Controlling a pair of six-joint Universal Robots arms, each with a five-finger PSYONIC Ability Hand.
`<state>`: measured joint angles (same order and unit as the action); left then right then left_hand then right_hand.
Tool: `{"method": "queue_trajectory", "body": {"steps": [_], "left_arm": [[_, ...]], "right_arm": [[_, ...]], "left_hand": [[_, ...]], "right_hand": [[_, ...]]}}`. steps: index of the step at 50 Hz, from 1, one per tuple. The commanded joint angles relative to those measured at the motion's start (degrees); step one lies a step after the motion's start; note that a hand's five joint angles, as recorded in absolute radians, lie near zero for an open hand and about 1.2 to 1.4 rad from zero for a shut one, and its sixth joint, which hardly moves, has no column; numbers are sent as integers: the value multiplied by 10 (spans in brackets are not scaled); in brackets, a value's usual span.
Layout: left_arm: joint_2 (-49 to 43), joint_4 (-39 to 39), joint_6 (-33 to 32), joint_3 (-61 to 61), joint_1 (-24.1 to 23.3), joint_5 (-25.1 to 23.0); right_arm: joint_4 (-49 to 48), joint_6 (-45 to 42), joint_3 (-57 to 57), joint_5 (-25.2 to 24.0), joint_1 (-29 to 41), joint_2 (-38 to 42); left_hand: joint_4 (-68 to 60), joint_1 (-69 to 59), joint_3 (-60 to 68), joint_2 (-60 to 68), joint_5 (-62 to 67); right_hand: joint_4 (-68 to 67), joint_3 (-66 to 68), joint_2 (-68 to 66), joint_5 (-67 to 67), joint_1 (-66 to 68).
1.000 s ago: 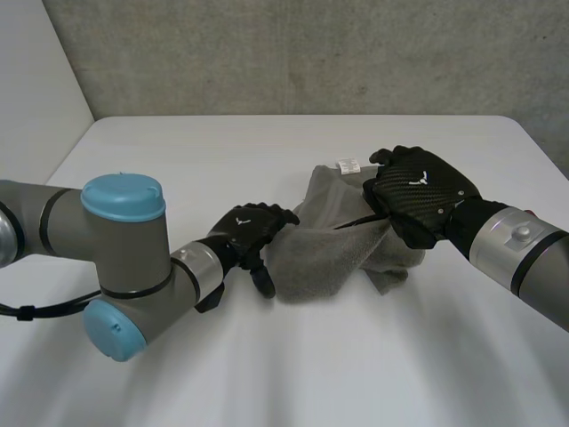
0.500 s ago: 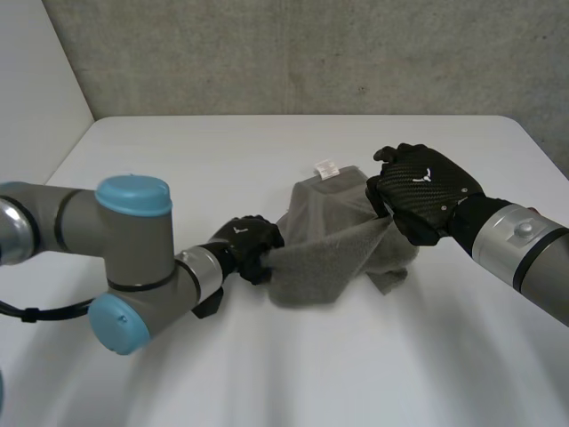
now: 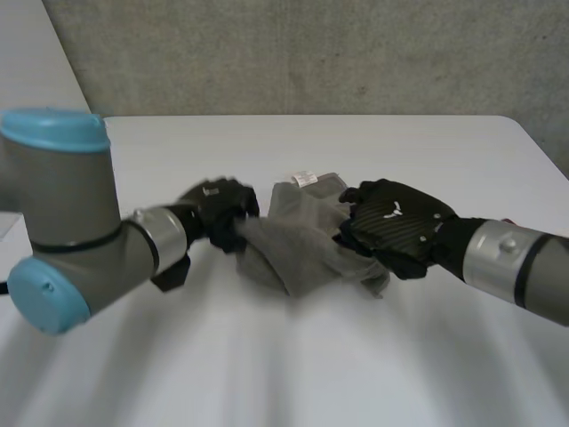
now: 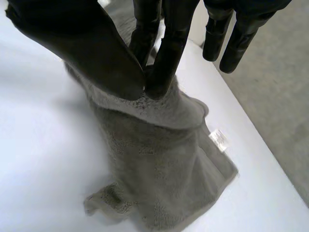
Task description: Fold the towel.
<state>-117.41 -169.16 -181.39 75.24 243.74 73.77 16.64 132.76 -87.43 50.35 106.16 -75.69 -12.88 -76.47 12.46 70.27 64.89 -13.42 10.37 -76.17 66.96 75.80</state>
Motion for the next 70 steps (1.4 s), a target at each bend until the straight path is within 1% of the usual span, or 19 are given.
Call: {"method": "queue_trajectory", "body": {"steps": [1,2,4,9,10,12,17,23,33,36,38,44,45,46,48,51,54,66,70], "left_arm": [[-59,-79,-39,-154,14,11],[-59,-112,-44,-191,14,23],[-52,-152,-45,-222,13,42],[29,-252,-42,-224,2,57],[64,-274,-42,-204,0,55],[95,-292,-41,-175,-1,52],[168,-318,-40,-78,-2,22],[200,-314,-41,58,-2,5],[190,-300,-47,270,-1,10],[158,-298,-54,306,-1,23],[116,-291,-72,314,-3,48],[83,-251,-126,300,-2,95],[78,-238,-142,293,-2,104],[76,-227,-156,287,-3,112],[76,-218,-167,282,-3,115],[82,-205,-174,279,-4,115],[89,-191,-177,277,-5,115],[115,-147,-179,265,-4,108],[108,-137,-182,260,-1,103]], "right_arm": [[-34,23,271,29,54,158],[-35,23,272,29,55,158],[-93,81,385,103,76,172],[-234,214,423,181,76,108],[-235,215,423,181,76,107],[-268,310,378,177,70,29],[-271,366,287,136,56,-12],[-267,365,159,88,52,-58],[-273,302,-20,66,48,-51],[-268,247,-70,54,48,-22],[-265,218,-85,53,50,-2],[-249,172,-107,56,58,34],[-240,170,-107,58,58,34],[-240,170,-107,58,58,34],[-217,169,-100,60,56,33],[-194,171,-95,60,51,24],[-183,173,-93,59,47,10],[-180,166,-69,50,28,10],[-176,163,-30,48,26,52]], "left_hand": [[29,-35,-25,97,51],[29,-35,-25,97,51],[29,-35,-25,97,51],[29,-35,-25,97,51],[29,-35,-25,97,51],[29,-35,-25,97,51],[29,-35,-25,97,51],[29,-35,-25,97,51],[29,-35,-25,97,51],[29,54,-25,8,-38],[29,211,-25,-149,-195],[29,323,-25,-261,-307],[29,381,-25,-319,-365],[29,445,-25,-383,-429],[29,496,-25,-434,-480],[29,555,-25,-493,-539],[29,644,-25,-582,-628],[29,656,-25,-594,-640],[29,656,-25,-594,-640]], "right_hand": [[34,-4,-38,30,42],[34,-4,-38,30,42],[34,-4,-38,30,42],[34,-4,-38,30,42],[34,-4,-38,30,42],[34,-4,-38,30,42],[34,-4,-38,30,42],[34,-4,-38,30,42],[34,-4,-38,30,42],[34,-4,-38,30,42],[34,-4,-38,30,42],[34,-4,-38,30,42],[34,-4,169,-177,-166],[34,-4,171,-179,-168],[34,-4,466,-474,-462],[34,-4,570,-578,-566],[34,-4,587,-595,-583],[34,-4,615,-623,-612],[34,-4,602,-610,-598]]}}
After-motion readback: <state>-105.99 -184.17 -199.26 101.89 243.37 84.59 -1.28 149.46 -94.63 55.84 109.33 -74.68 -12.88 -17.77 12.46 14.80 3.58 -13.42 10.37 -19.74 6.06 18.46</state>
